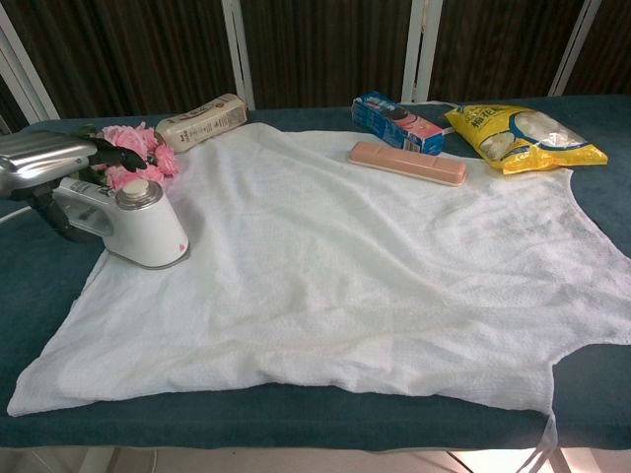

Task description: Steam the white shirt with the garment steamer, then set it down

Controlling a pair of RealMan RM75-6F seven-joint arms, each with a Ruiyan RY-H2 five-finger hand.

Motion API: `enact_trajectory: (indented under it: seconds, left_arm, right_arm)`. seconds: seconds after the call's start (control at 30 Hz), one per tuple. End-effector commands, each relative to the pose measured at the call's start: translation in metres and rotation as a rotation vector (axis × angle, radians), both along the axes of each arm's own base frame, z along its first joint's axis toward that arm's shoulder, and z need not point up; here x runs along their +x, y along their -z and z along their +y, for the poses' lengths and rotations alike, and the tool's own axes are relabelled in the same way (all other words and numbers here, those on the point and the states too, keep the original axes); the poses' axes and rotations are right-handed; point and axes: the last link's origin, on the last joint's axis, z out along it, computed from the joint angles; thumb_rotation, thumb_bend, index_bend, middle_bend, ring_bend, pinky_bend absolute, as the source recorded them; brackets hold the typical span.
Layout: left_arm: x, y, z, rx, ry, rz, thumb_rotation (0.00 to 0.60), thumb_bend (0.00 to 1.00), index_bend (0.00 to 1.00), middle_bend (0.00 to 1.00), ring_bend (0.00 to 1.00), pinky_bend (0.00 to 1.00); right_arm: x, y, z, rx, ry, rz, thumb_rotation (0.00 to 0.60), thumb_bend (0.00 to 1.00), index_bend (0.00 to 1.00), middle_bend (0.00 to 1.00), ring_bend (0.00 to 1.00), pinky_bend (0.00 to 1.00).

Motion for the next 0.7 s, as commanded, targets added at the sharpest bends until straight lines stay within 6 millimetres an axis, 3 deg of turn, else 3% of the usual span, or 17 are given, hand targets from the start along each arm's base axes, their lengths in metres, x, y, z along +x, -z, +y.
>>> enact_trajectory:
  seconds: [0.03,0.33,0.57,0.7]
  left_arm:
    - [0.0,0.001,0.0,-0.004,0.003,0.002,0.6,0.1,0.2,0.19,0.1,0.14]
    - [-0.012,0.006,0.008,-0.011,0.002,0.044,0.6,0.16,0.36,0.27,0.18,0.19]
    - [-0.019,0.009,0.016,-0.009,-0.023,0.056,0.6,0.16,0.36,0.27,0.19,0.21]
    - [-0.023,0.009,0.018,-0.008,-0.025,0.069,0.6,0.16,0.39,0.32,0.23,0.26]
  right_arm:
    - [0.0,0.0,0.0,0.0,0.002,0.001,0.6,0.36,0.0,0.0,0.0,0.0]
    - [-0.001,-0.001,0.0,0.002,0.006,0.002,0.6,0.36,0.0,0.0,0.0,0.0]
    - [-0.002,0.0,0.0,0.006,0.014,0.007,0.6,0.36,0.0,0.0,0.0,0.0]
    - [-0.003,-0.001,0.001,0.001,0.02,0.008,0.6,0.36,0.0,0.0,0.0,0.0]
